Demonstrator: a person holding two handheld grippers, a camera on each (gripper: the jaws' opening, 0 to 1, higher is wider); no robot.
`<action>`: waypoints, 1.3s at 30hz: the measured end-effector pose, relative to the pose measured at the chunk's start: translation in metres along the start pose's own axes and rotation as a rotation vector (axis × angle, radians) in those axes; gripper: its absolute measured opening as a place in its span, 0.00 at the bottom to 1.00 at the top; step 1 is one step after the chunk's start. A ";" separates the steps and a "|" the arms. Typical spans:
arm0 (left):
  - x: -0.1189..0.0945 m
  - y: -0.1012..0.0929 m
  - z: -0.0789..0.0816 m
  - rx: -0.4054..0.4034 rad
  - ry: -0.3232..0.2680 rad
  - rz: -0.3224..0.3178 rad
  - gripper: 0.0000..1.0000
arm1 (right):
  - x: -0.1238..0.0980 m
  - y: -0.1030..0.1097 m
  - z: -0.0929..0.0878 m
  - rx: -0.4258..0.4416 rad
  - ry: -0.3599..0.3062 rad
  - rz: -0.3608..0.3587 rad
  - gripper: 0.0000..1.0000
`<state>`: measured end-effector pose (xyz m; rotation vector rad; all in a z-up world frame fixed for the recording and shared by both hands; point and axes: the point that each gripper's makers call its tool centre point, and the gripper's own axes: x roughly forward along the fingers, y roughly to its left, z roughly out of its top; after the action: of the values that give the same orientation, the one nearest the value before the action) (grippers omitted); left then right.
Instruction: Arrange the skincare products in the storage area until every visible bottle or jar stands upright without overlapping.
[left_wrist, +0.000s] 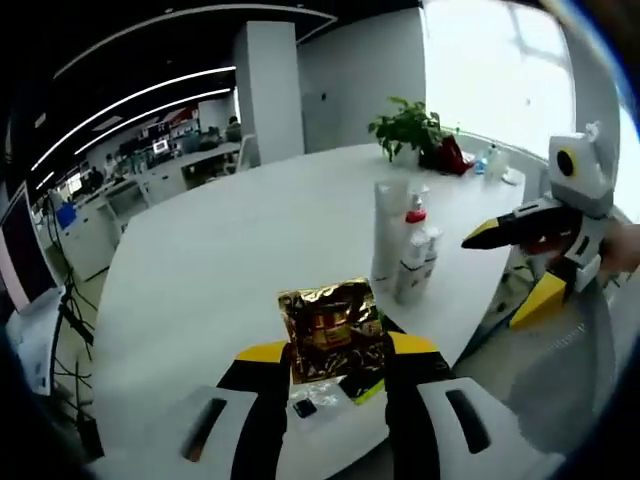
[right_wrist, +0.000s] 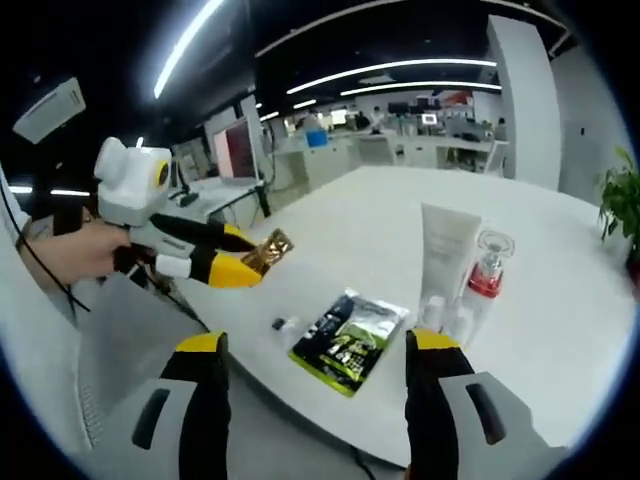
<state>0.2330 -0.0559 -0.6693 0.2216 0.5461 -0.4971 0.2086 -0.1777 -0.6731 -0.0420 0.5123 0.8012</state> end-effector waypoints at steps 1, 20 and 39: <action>-0.002 -0.005 0.002 0.004 -0.007 -0.005 0.41 | -0.001 0.002 0.002 0.012 -0.011 0.011 0.68; -0.012 -0.069 0.023 0.224 -0.068 -0.134 0.41 | -0.009 0.019 0.032 0.182 -0.196 0.199 0.32; -0.015 -0.079 0.037 0.240 -0.127 -0.158 0.41 | -0.013 0.017 0.042 0.276 -0.256 0.235 0.02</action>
<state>0.1980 -0.1302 -0.6359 0.3754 0.3809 -0.7263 0.2069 -0.1655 -0.6279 0.3771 0.3842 0.9428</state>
